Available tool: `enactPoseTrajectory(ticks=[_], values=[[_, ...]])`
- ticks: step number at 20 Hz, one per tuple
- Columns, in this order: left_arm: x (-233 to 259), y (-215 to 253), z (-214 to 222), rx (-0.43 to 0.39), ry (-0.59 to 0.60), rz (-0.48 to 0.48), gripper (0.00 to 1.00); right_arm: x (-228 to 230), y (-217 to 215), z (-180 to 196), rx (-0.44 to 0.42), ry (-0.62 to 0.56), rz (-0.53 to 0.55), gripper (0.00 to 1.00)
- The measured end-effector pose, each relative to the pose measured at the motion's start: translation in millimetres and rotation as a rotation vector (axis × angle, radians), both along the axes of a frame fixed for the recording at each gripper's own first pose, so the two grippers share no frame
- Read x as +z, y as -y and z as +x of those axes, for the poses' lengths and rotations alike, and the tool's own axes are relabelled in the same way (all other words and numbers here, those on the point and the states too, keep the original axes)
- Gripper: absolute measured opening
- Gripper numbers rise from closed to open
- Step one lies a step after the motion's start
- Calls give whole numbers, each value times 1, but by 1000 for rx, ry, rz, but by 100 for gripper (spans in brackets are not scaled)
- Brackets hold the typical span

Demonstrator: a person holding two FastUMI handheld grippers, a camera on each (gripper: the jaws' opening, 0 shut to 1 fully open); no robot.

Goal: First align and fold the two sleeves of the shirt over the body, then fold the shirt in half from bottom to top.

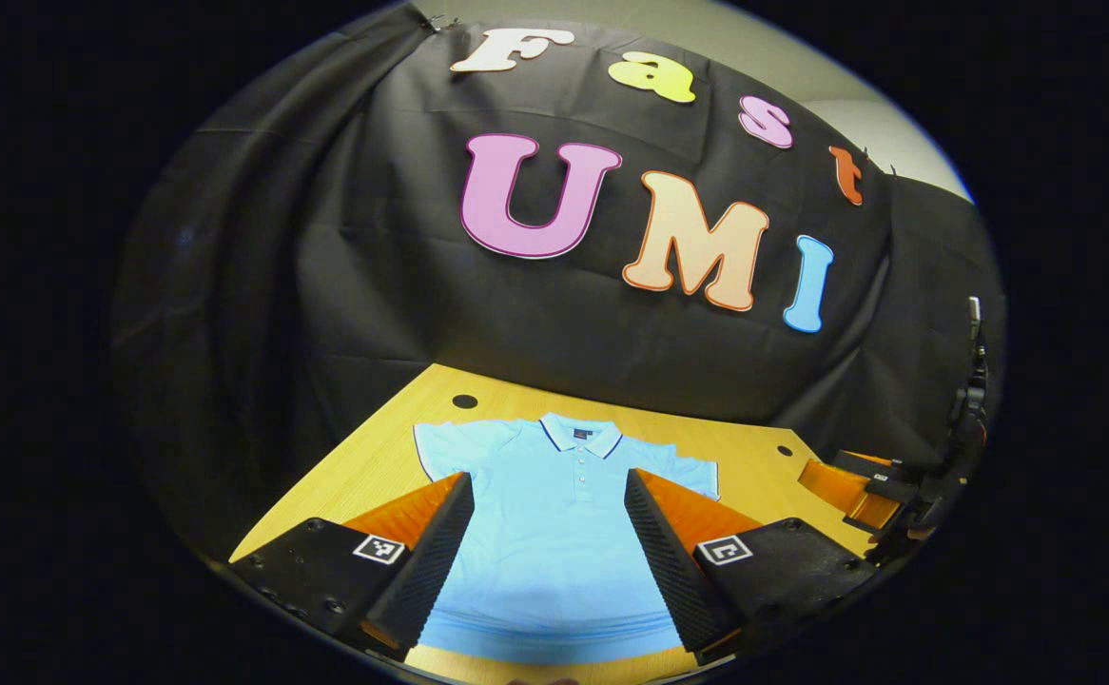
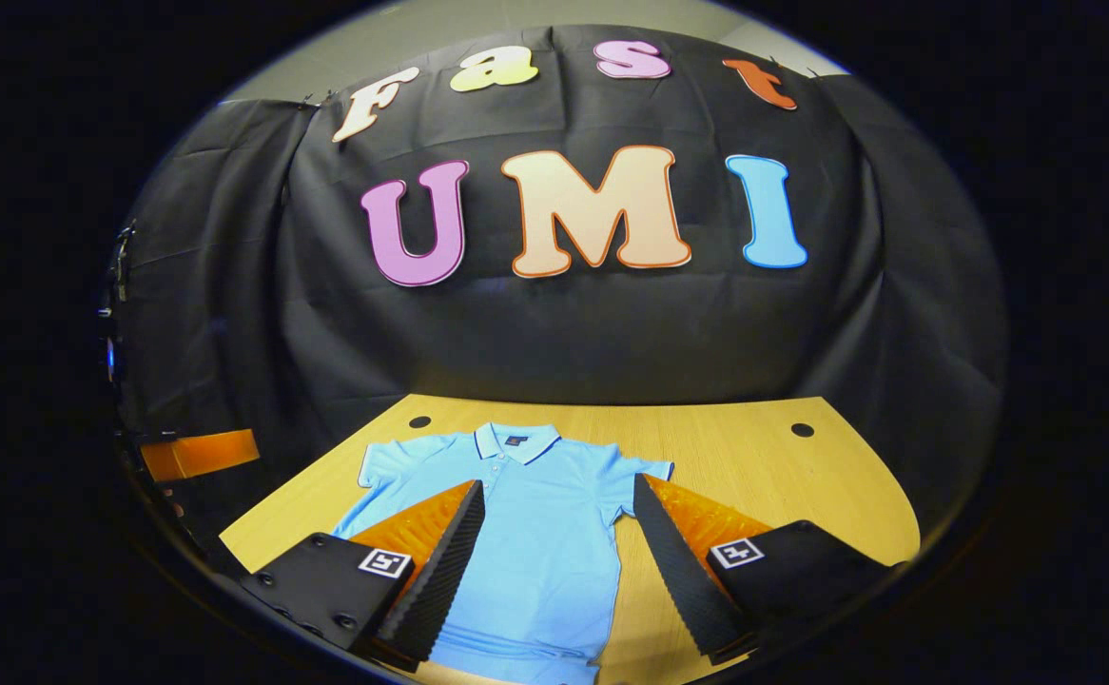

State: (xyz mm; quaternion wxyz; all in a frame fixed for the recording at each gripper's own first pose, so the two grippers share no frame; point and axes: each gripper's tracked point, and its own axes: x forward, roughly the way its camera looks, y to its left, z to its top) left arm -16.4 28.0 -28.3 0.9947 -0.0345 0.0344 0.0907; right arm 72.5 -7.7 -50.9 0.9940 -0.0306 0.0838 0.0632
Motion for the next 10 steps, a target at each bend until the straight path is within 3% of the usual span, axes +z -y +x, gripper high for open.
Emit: enactPoseTrajectory(ticks=[10], values=[[-12,-9,-7,101,-37,-21,95,-44,60,146,-40,-102,-84,98]])
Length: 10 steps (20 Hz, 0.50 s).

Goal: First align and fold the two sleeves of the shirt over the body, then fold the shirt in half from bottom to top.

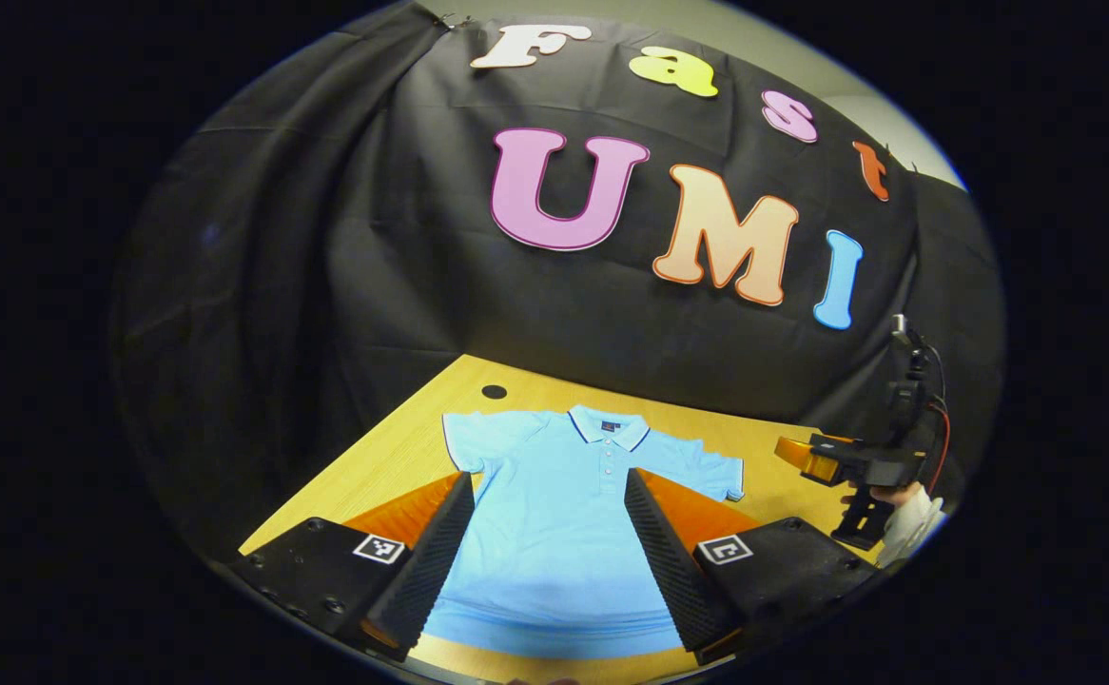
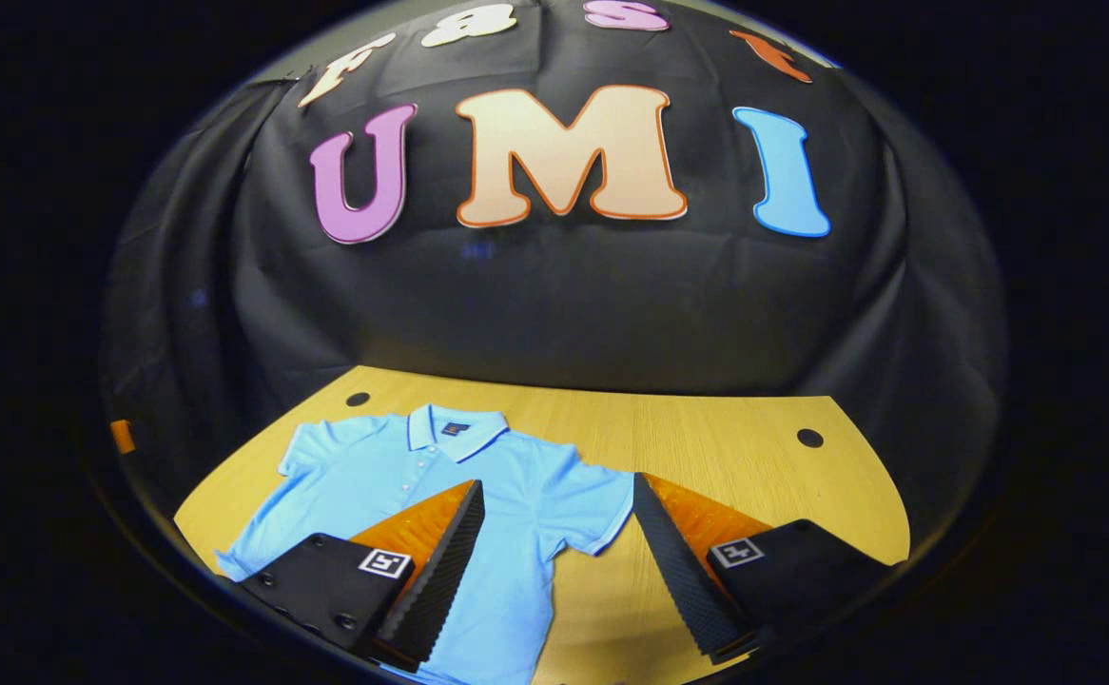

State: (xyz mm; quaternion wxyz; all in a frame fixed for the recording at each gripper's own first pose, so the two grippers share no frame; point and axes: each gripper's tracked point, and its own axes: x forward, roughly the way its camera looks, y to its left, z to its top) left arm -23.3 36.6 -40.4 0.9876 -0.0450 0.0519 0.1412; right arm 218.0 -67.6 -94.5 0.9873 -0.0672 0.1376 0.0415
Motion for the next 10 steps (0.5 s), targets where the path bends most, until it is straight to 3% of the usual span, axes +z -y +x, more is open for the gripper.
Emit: enactPoseTrajectory(ticks=[3,5,6,8,9,10], values=[[-2,-1,2,36,-10,-3,95,-29,18,43,-21,-71,20,94],[-3,-3,2,66,-20,-12,95,-50,30,70,-42,-115,47,98],[-5,-4,3,77,-23,-17,95,-63,38,81,-52,-140,46,94],[-11,-1,7,90,-33,-27,95,-85,51,101,-74,-176,19,98],[-15,2,9,96,-44,-30,95,-94,55,109,-79,-189,13,93],[-18,5,12,102,-56,-33,95,-102,57,115,-82,-203,18,98]])
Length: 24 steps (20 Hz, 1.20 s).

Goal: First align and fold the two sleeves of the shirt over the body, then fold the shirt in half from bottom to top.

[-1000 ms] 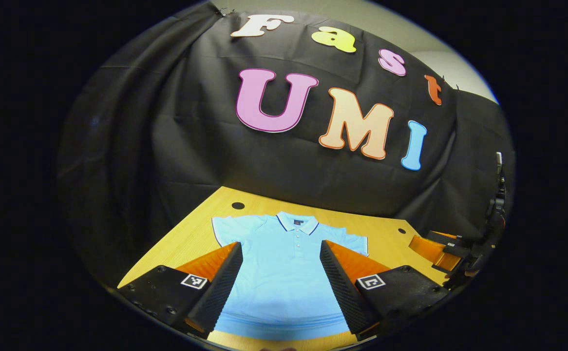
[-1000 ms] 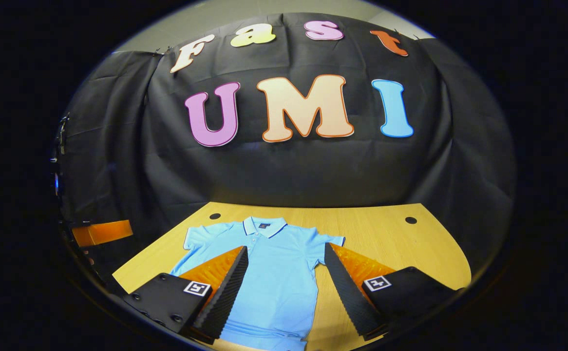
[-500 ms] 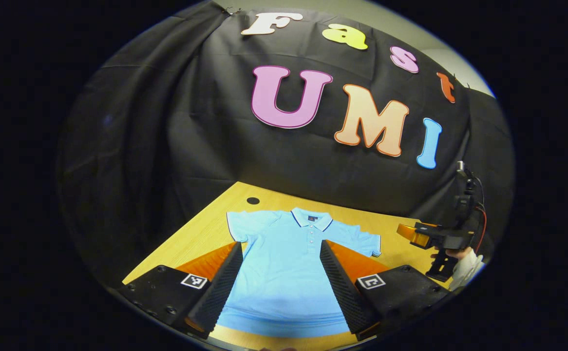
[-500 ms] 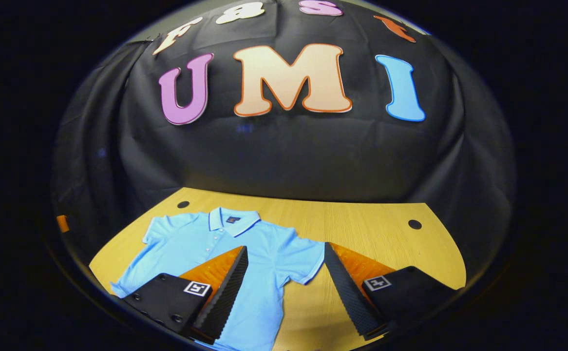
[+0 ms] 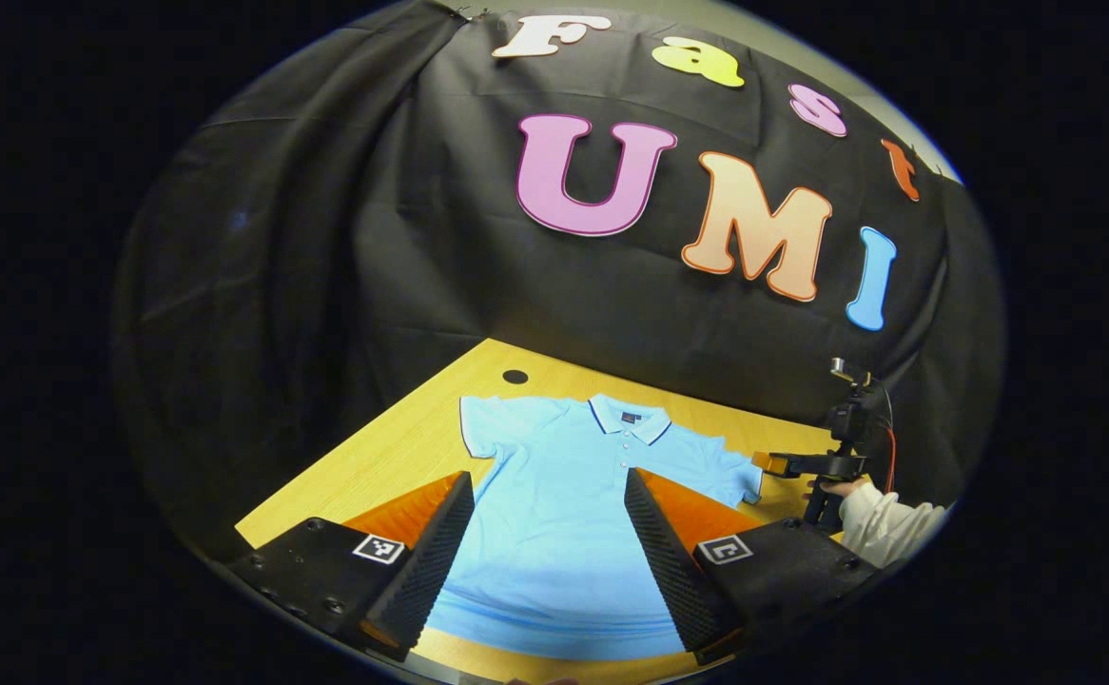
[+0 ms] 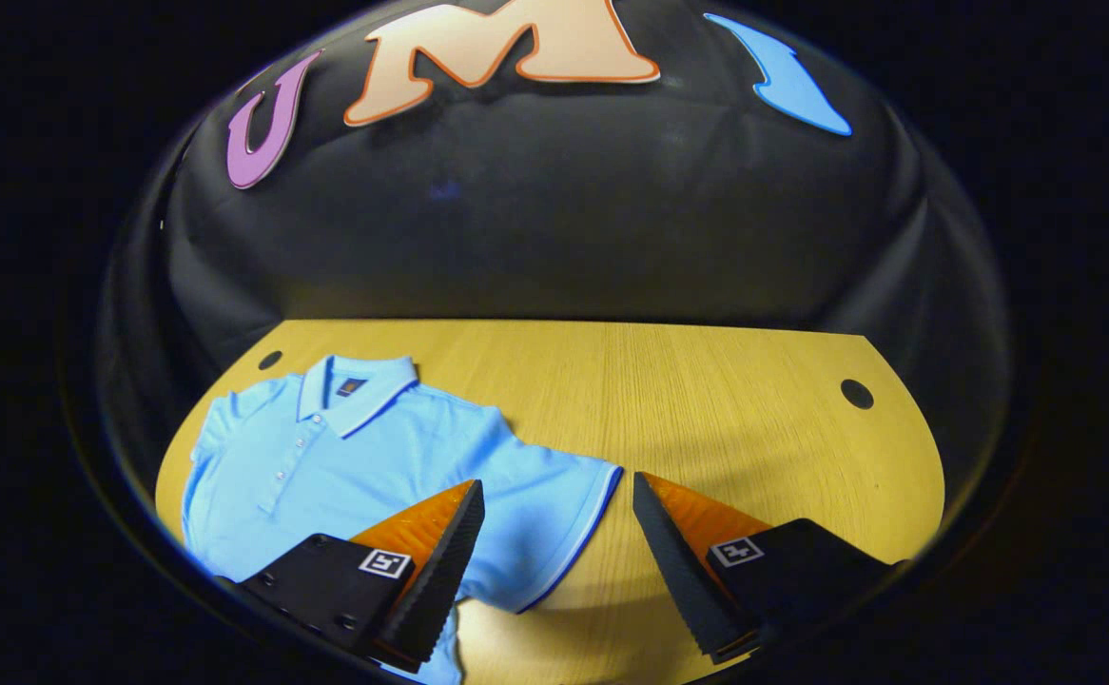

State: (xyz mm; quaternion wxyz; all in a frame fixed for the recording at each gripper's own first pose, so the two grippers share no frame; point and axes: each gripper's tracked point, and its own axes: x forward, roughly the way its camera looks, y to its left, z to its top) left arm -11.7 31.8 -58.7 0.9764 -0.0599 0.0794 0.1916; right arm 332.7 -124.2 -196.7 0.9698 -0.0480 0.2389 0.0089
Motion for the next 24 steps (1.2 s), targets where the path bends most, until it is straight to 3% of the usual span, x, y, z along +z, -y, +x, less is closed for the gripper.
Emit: enactPoseTrajectory(ticks=[8,9,12,13,16,21,24], values=[[-17,15,3,-1,-69,0,95,-25,9,34,-42,-9,48,98],[-18,16,4,-3,-70,-2,95,-25,9,35,-48,-7,62,93],[-20,15,7,1,-76,-4,95,-26,19,36,-44,11,-4,91],[-21,14,7,1,-77,-8,95,-26,17,37,-24,18,-21,73],[-26,12,5,7,-89,-17,95,-26,9,36,-9,17,-4,60],[-23,12,2,7,-85,-12,95,-26,0,34,-17,9,2,16],[-19,9,-3,16,-79,-8,96,-23,-3,30,-42,0,1,13]])
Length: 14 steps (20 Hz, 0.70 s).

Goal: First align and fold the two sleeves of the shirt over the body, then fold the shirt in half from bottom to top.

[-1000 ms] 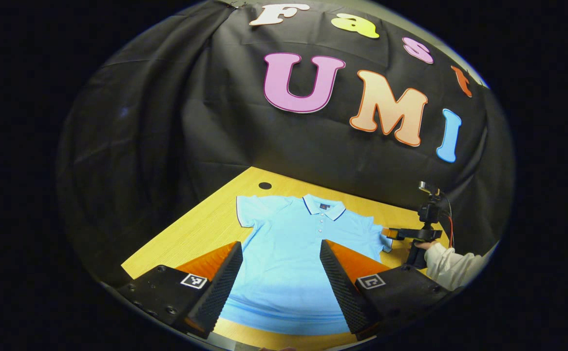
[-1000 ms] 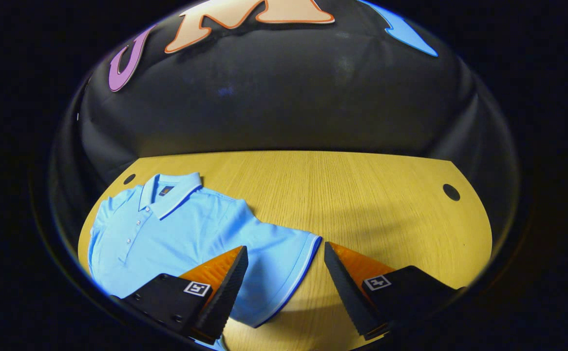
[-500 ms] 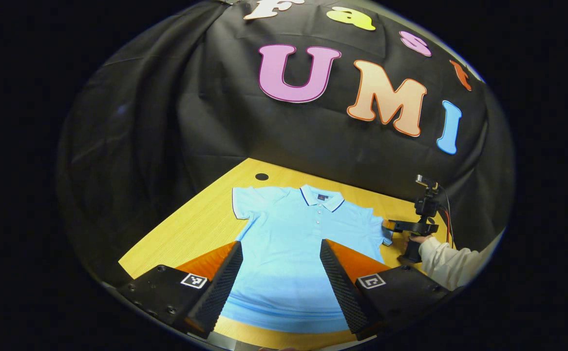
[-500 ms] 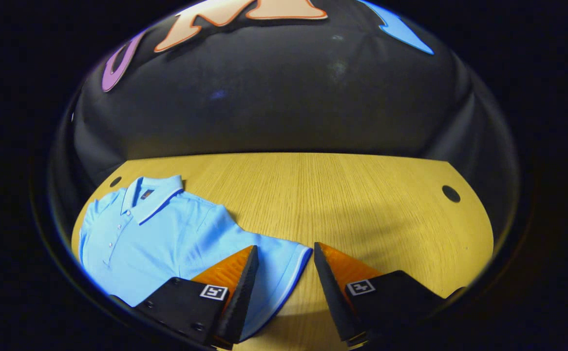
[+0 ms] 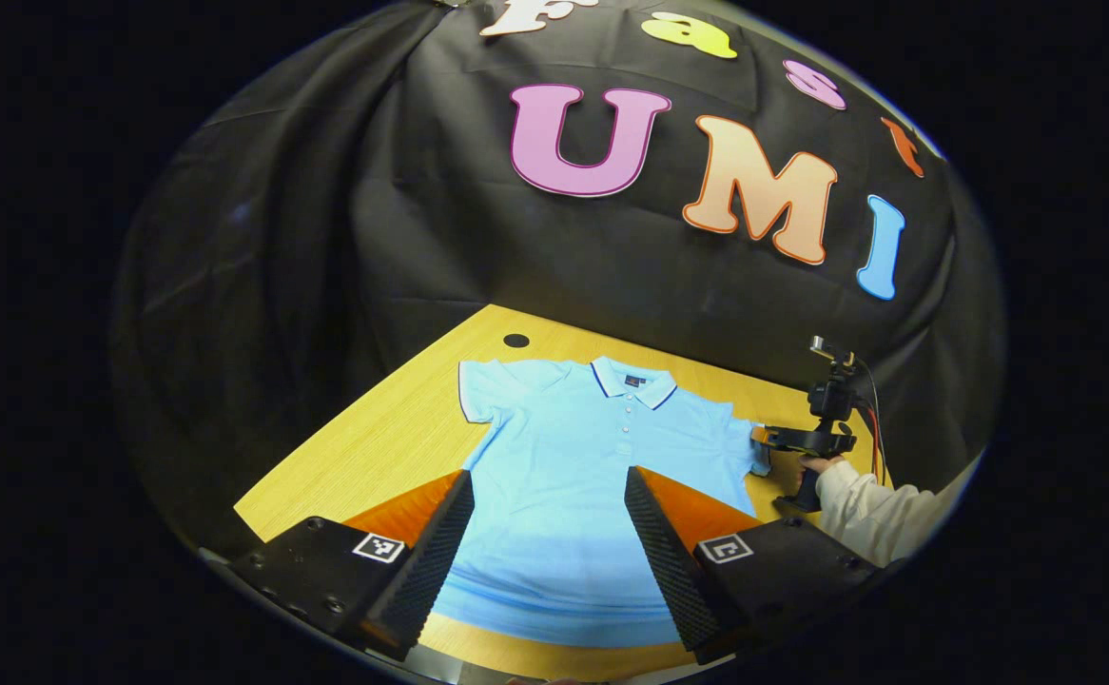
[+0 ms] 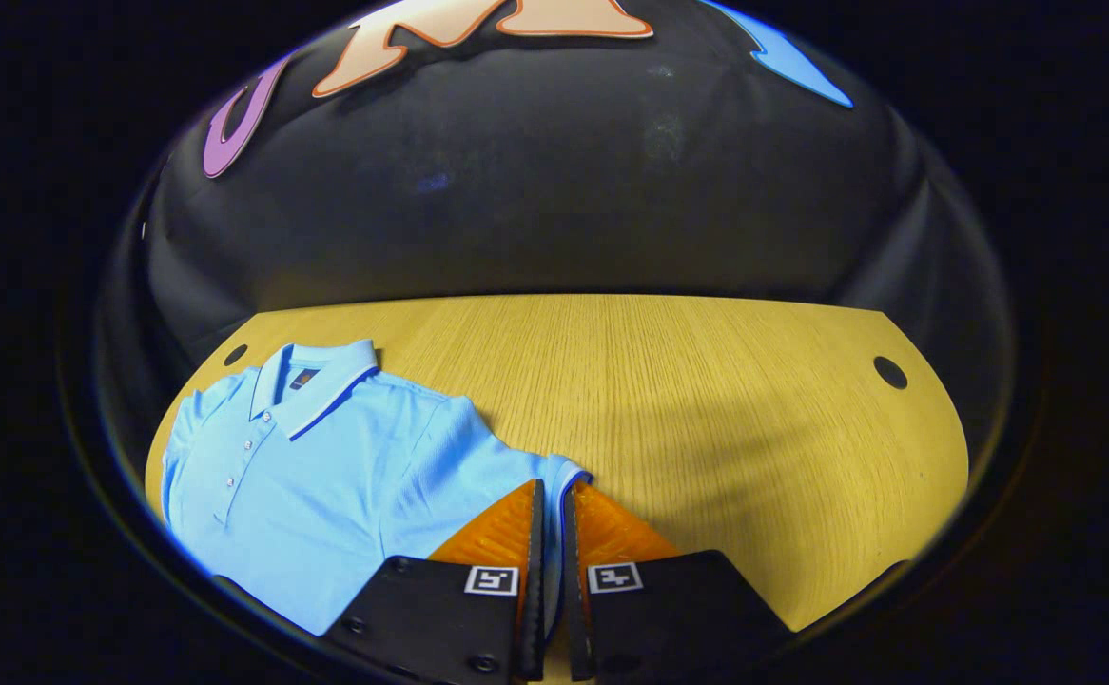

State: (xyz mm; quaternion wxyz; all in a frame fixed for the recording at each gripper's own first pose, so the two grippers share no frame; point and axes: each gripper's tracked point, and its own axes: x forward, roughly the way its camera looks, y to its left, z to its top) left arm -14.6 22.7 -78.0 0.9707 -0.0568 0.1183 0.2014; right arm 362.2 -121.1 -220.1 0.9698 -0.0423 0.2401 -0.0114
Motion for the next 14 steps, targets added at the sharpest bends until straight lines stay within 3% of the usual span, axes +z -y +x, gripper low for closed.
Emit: enactPoseTrajectory(ticks=[1,4,7,10,14], values=[[0,0,-2,3,1,3,95,7,-8,0,15,17,10,6],[4,-4,-4,15,9,4,95,35,-41,-3,64,93,54,6],[3,-7,-8,23,16,-1,95,49,-95,-17,158,106,169,6],[4,-10,-12,30,16,3,95,47,-157,-36,275,62,325,5],[2,-15,-20,48,17,1,96,13,-203,-53,358,-38,390,5]])
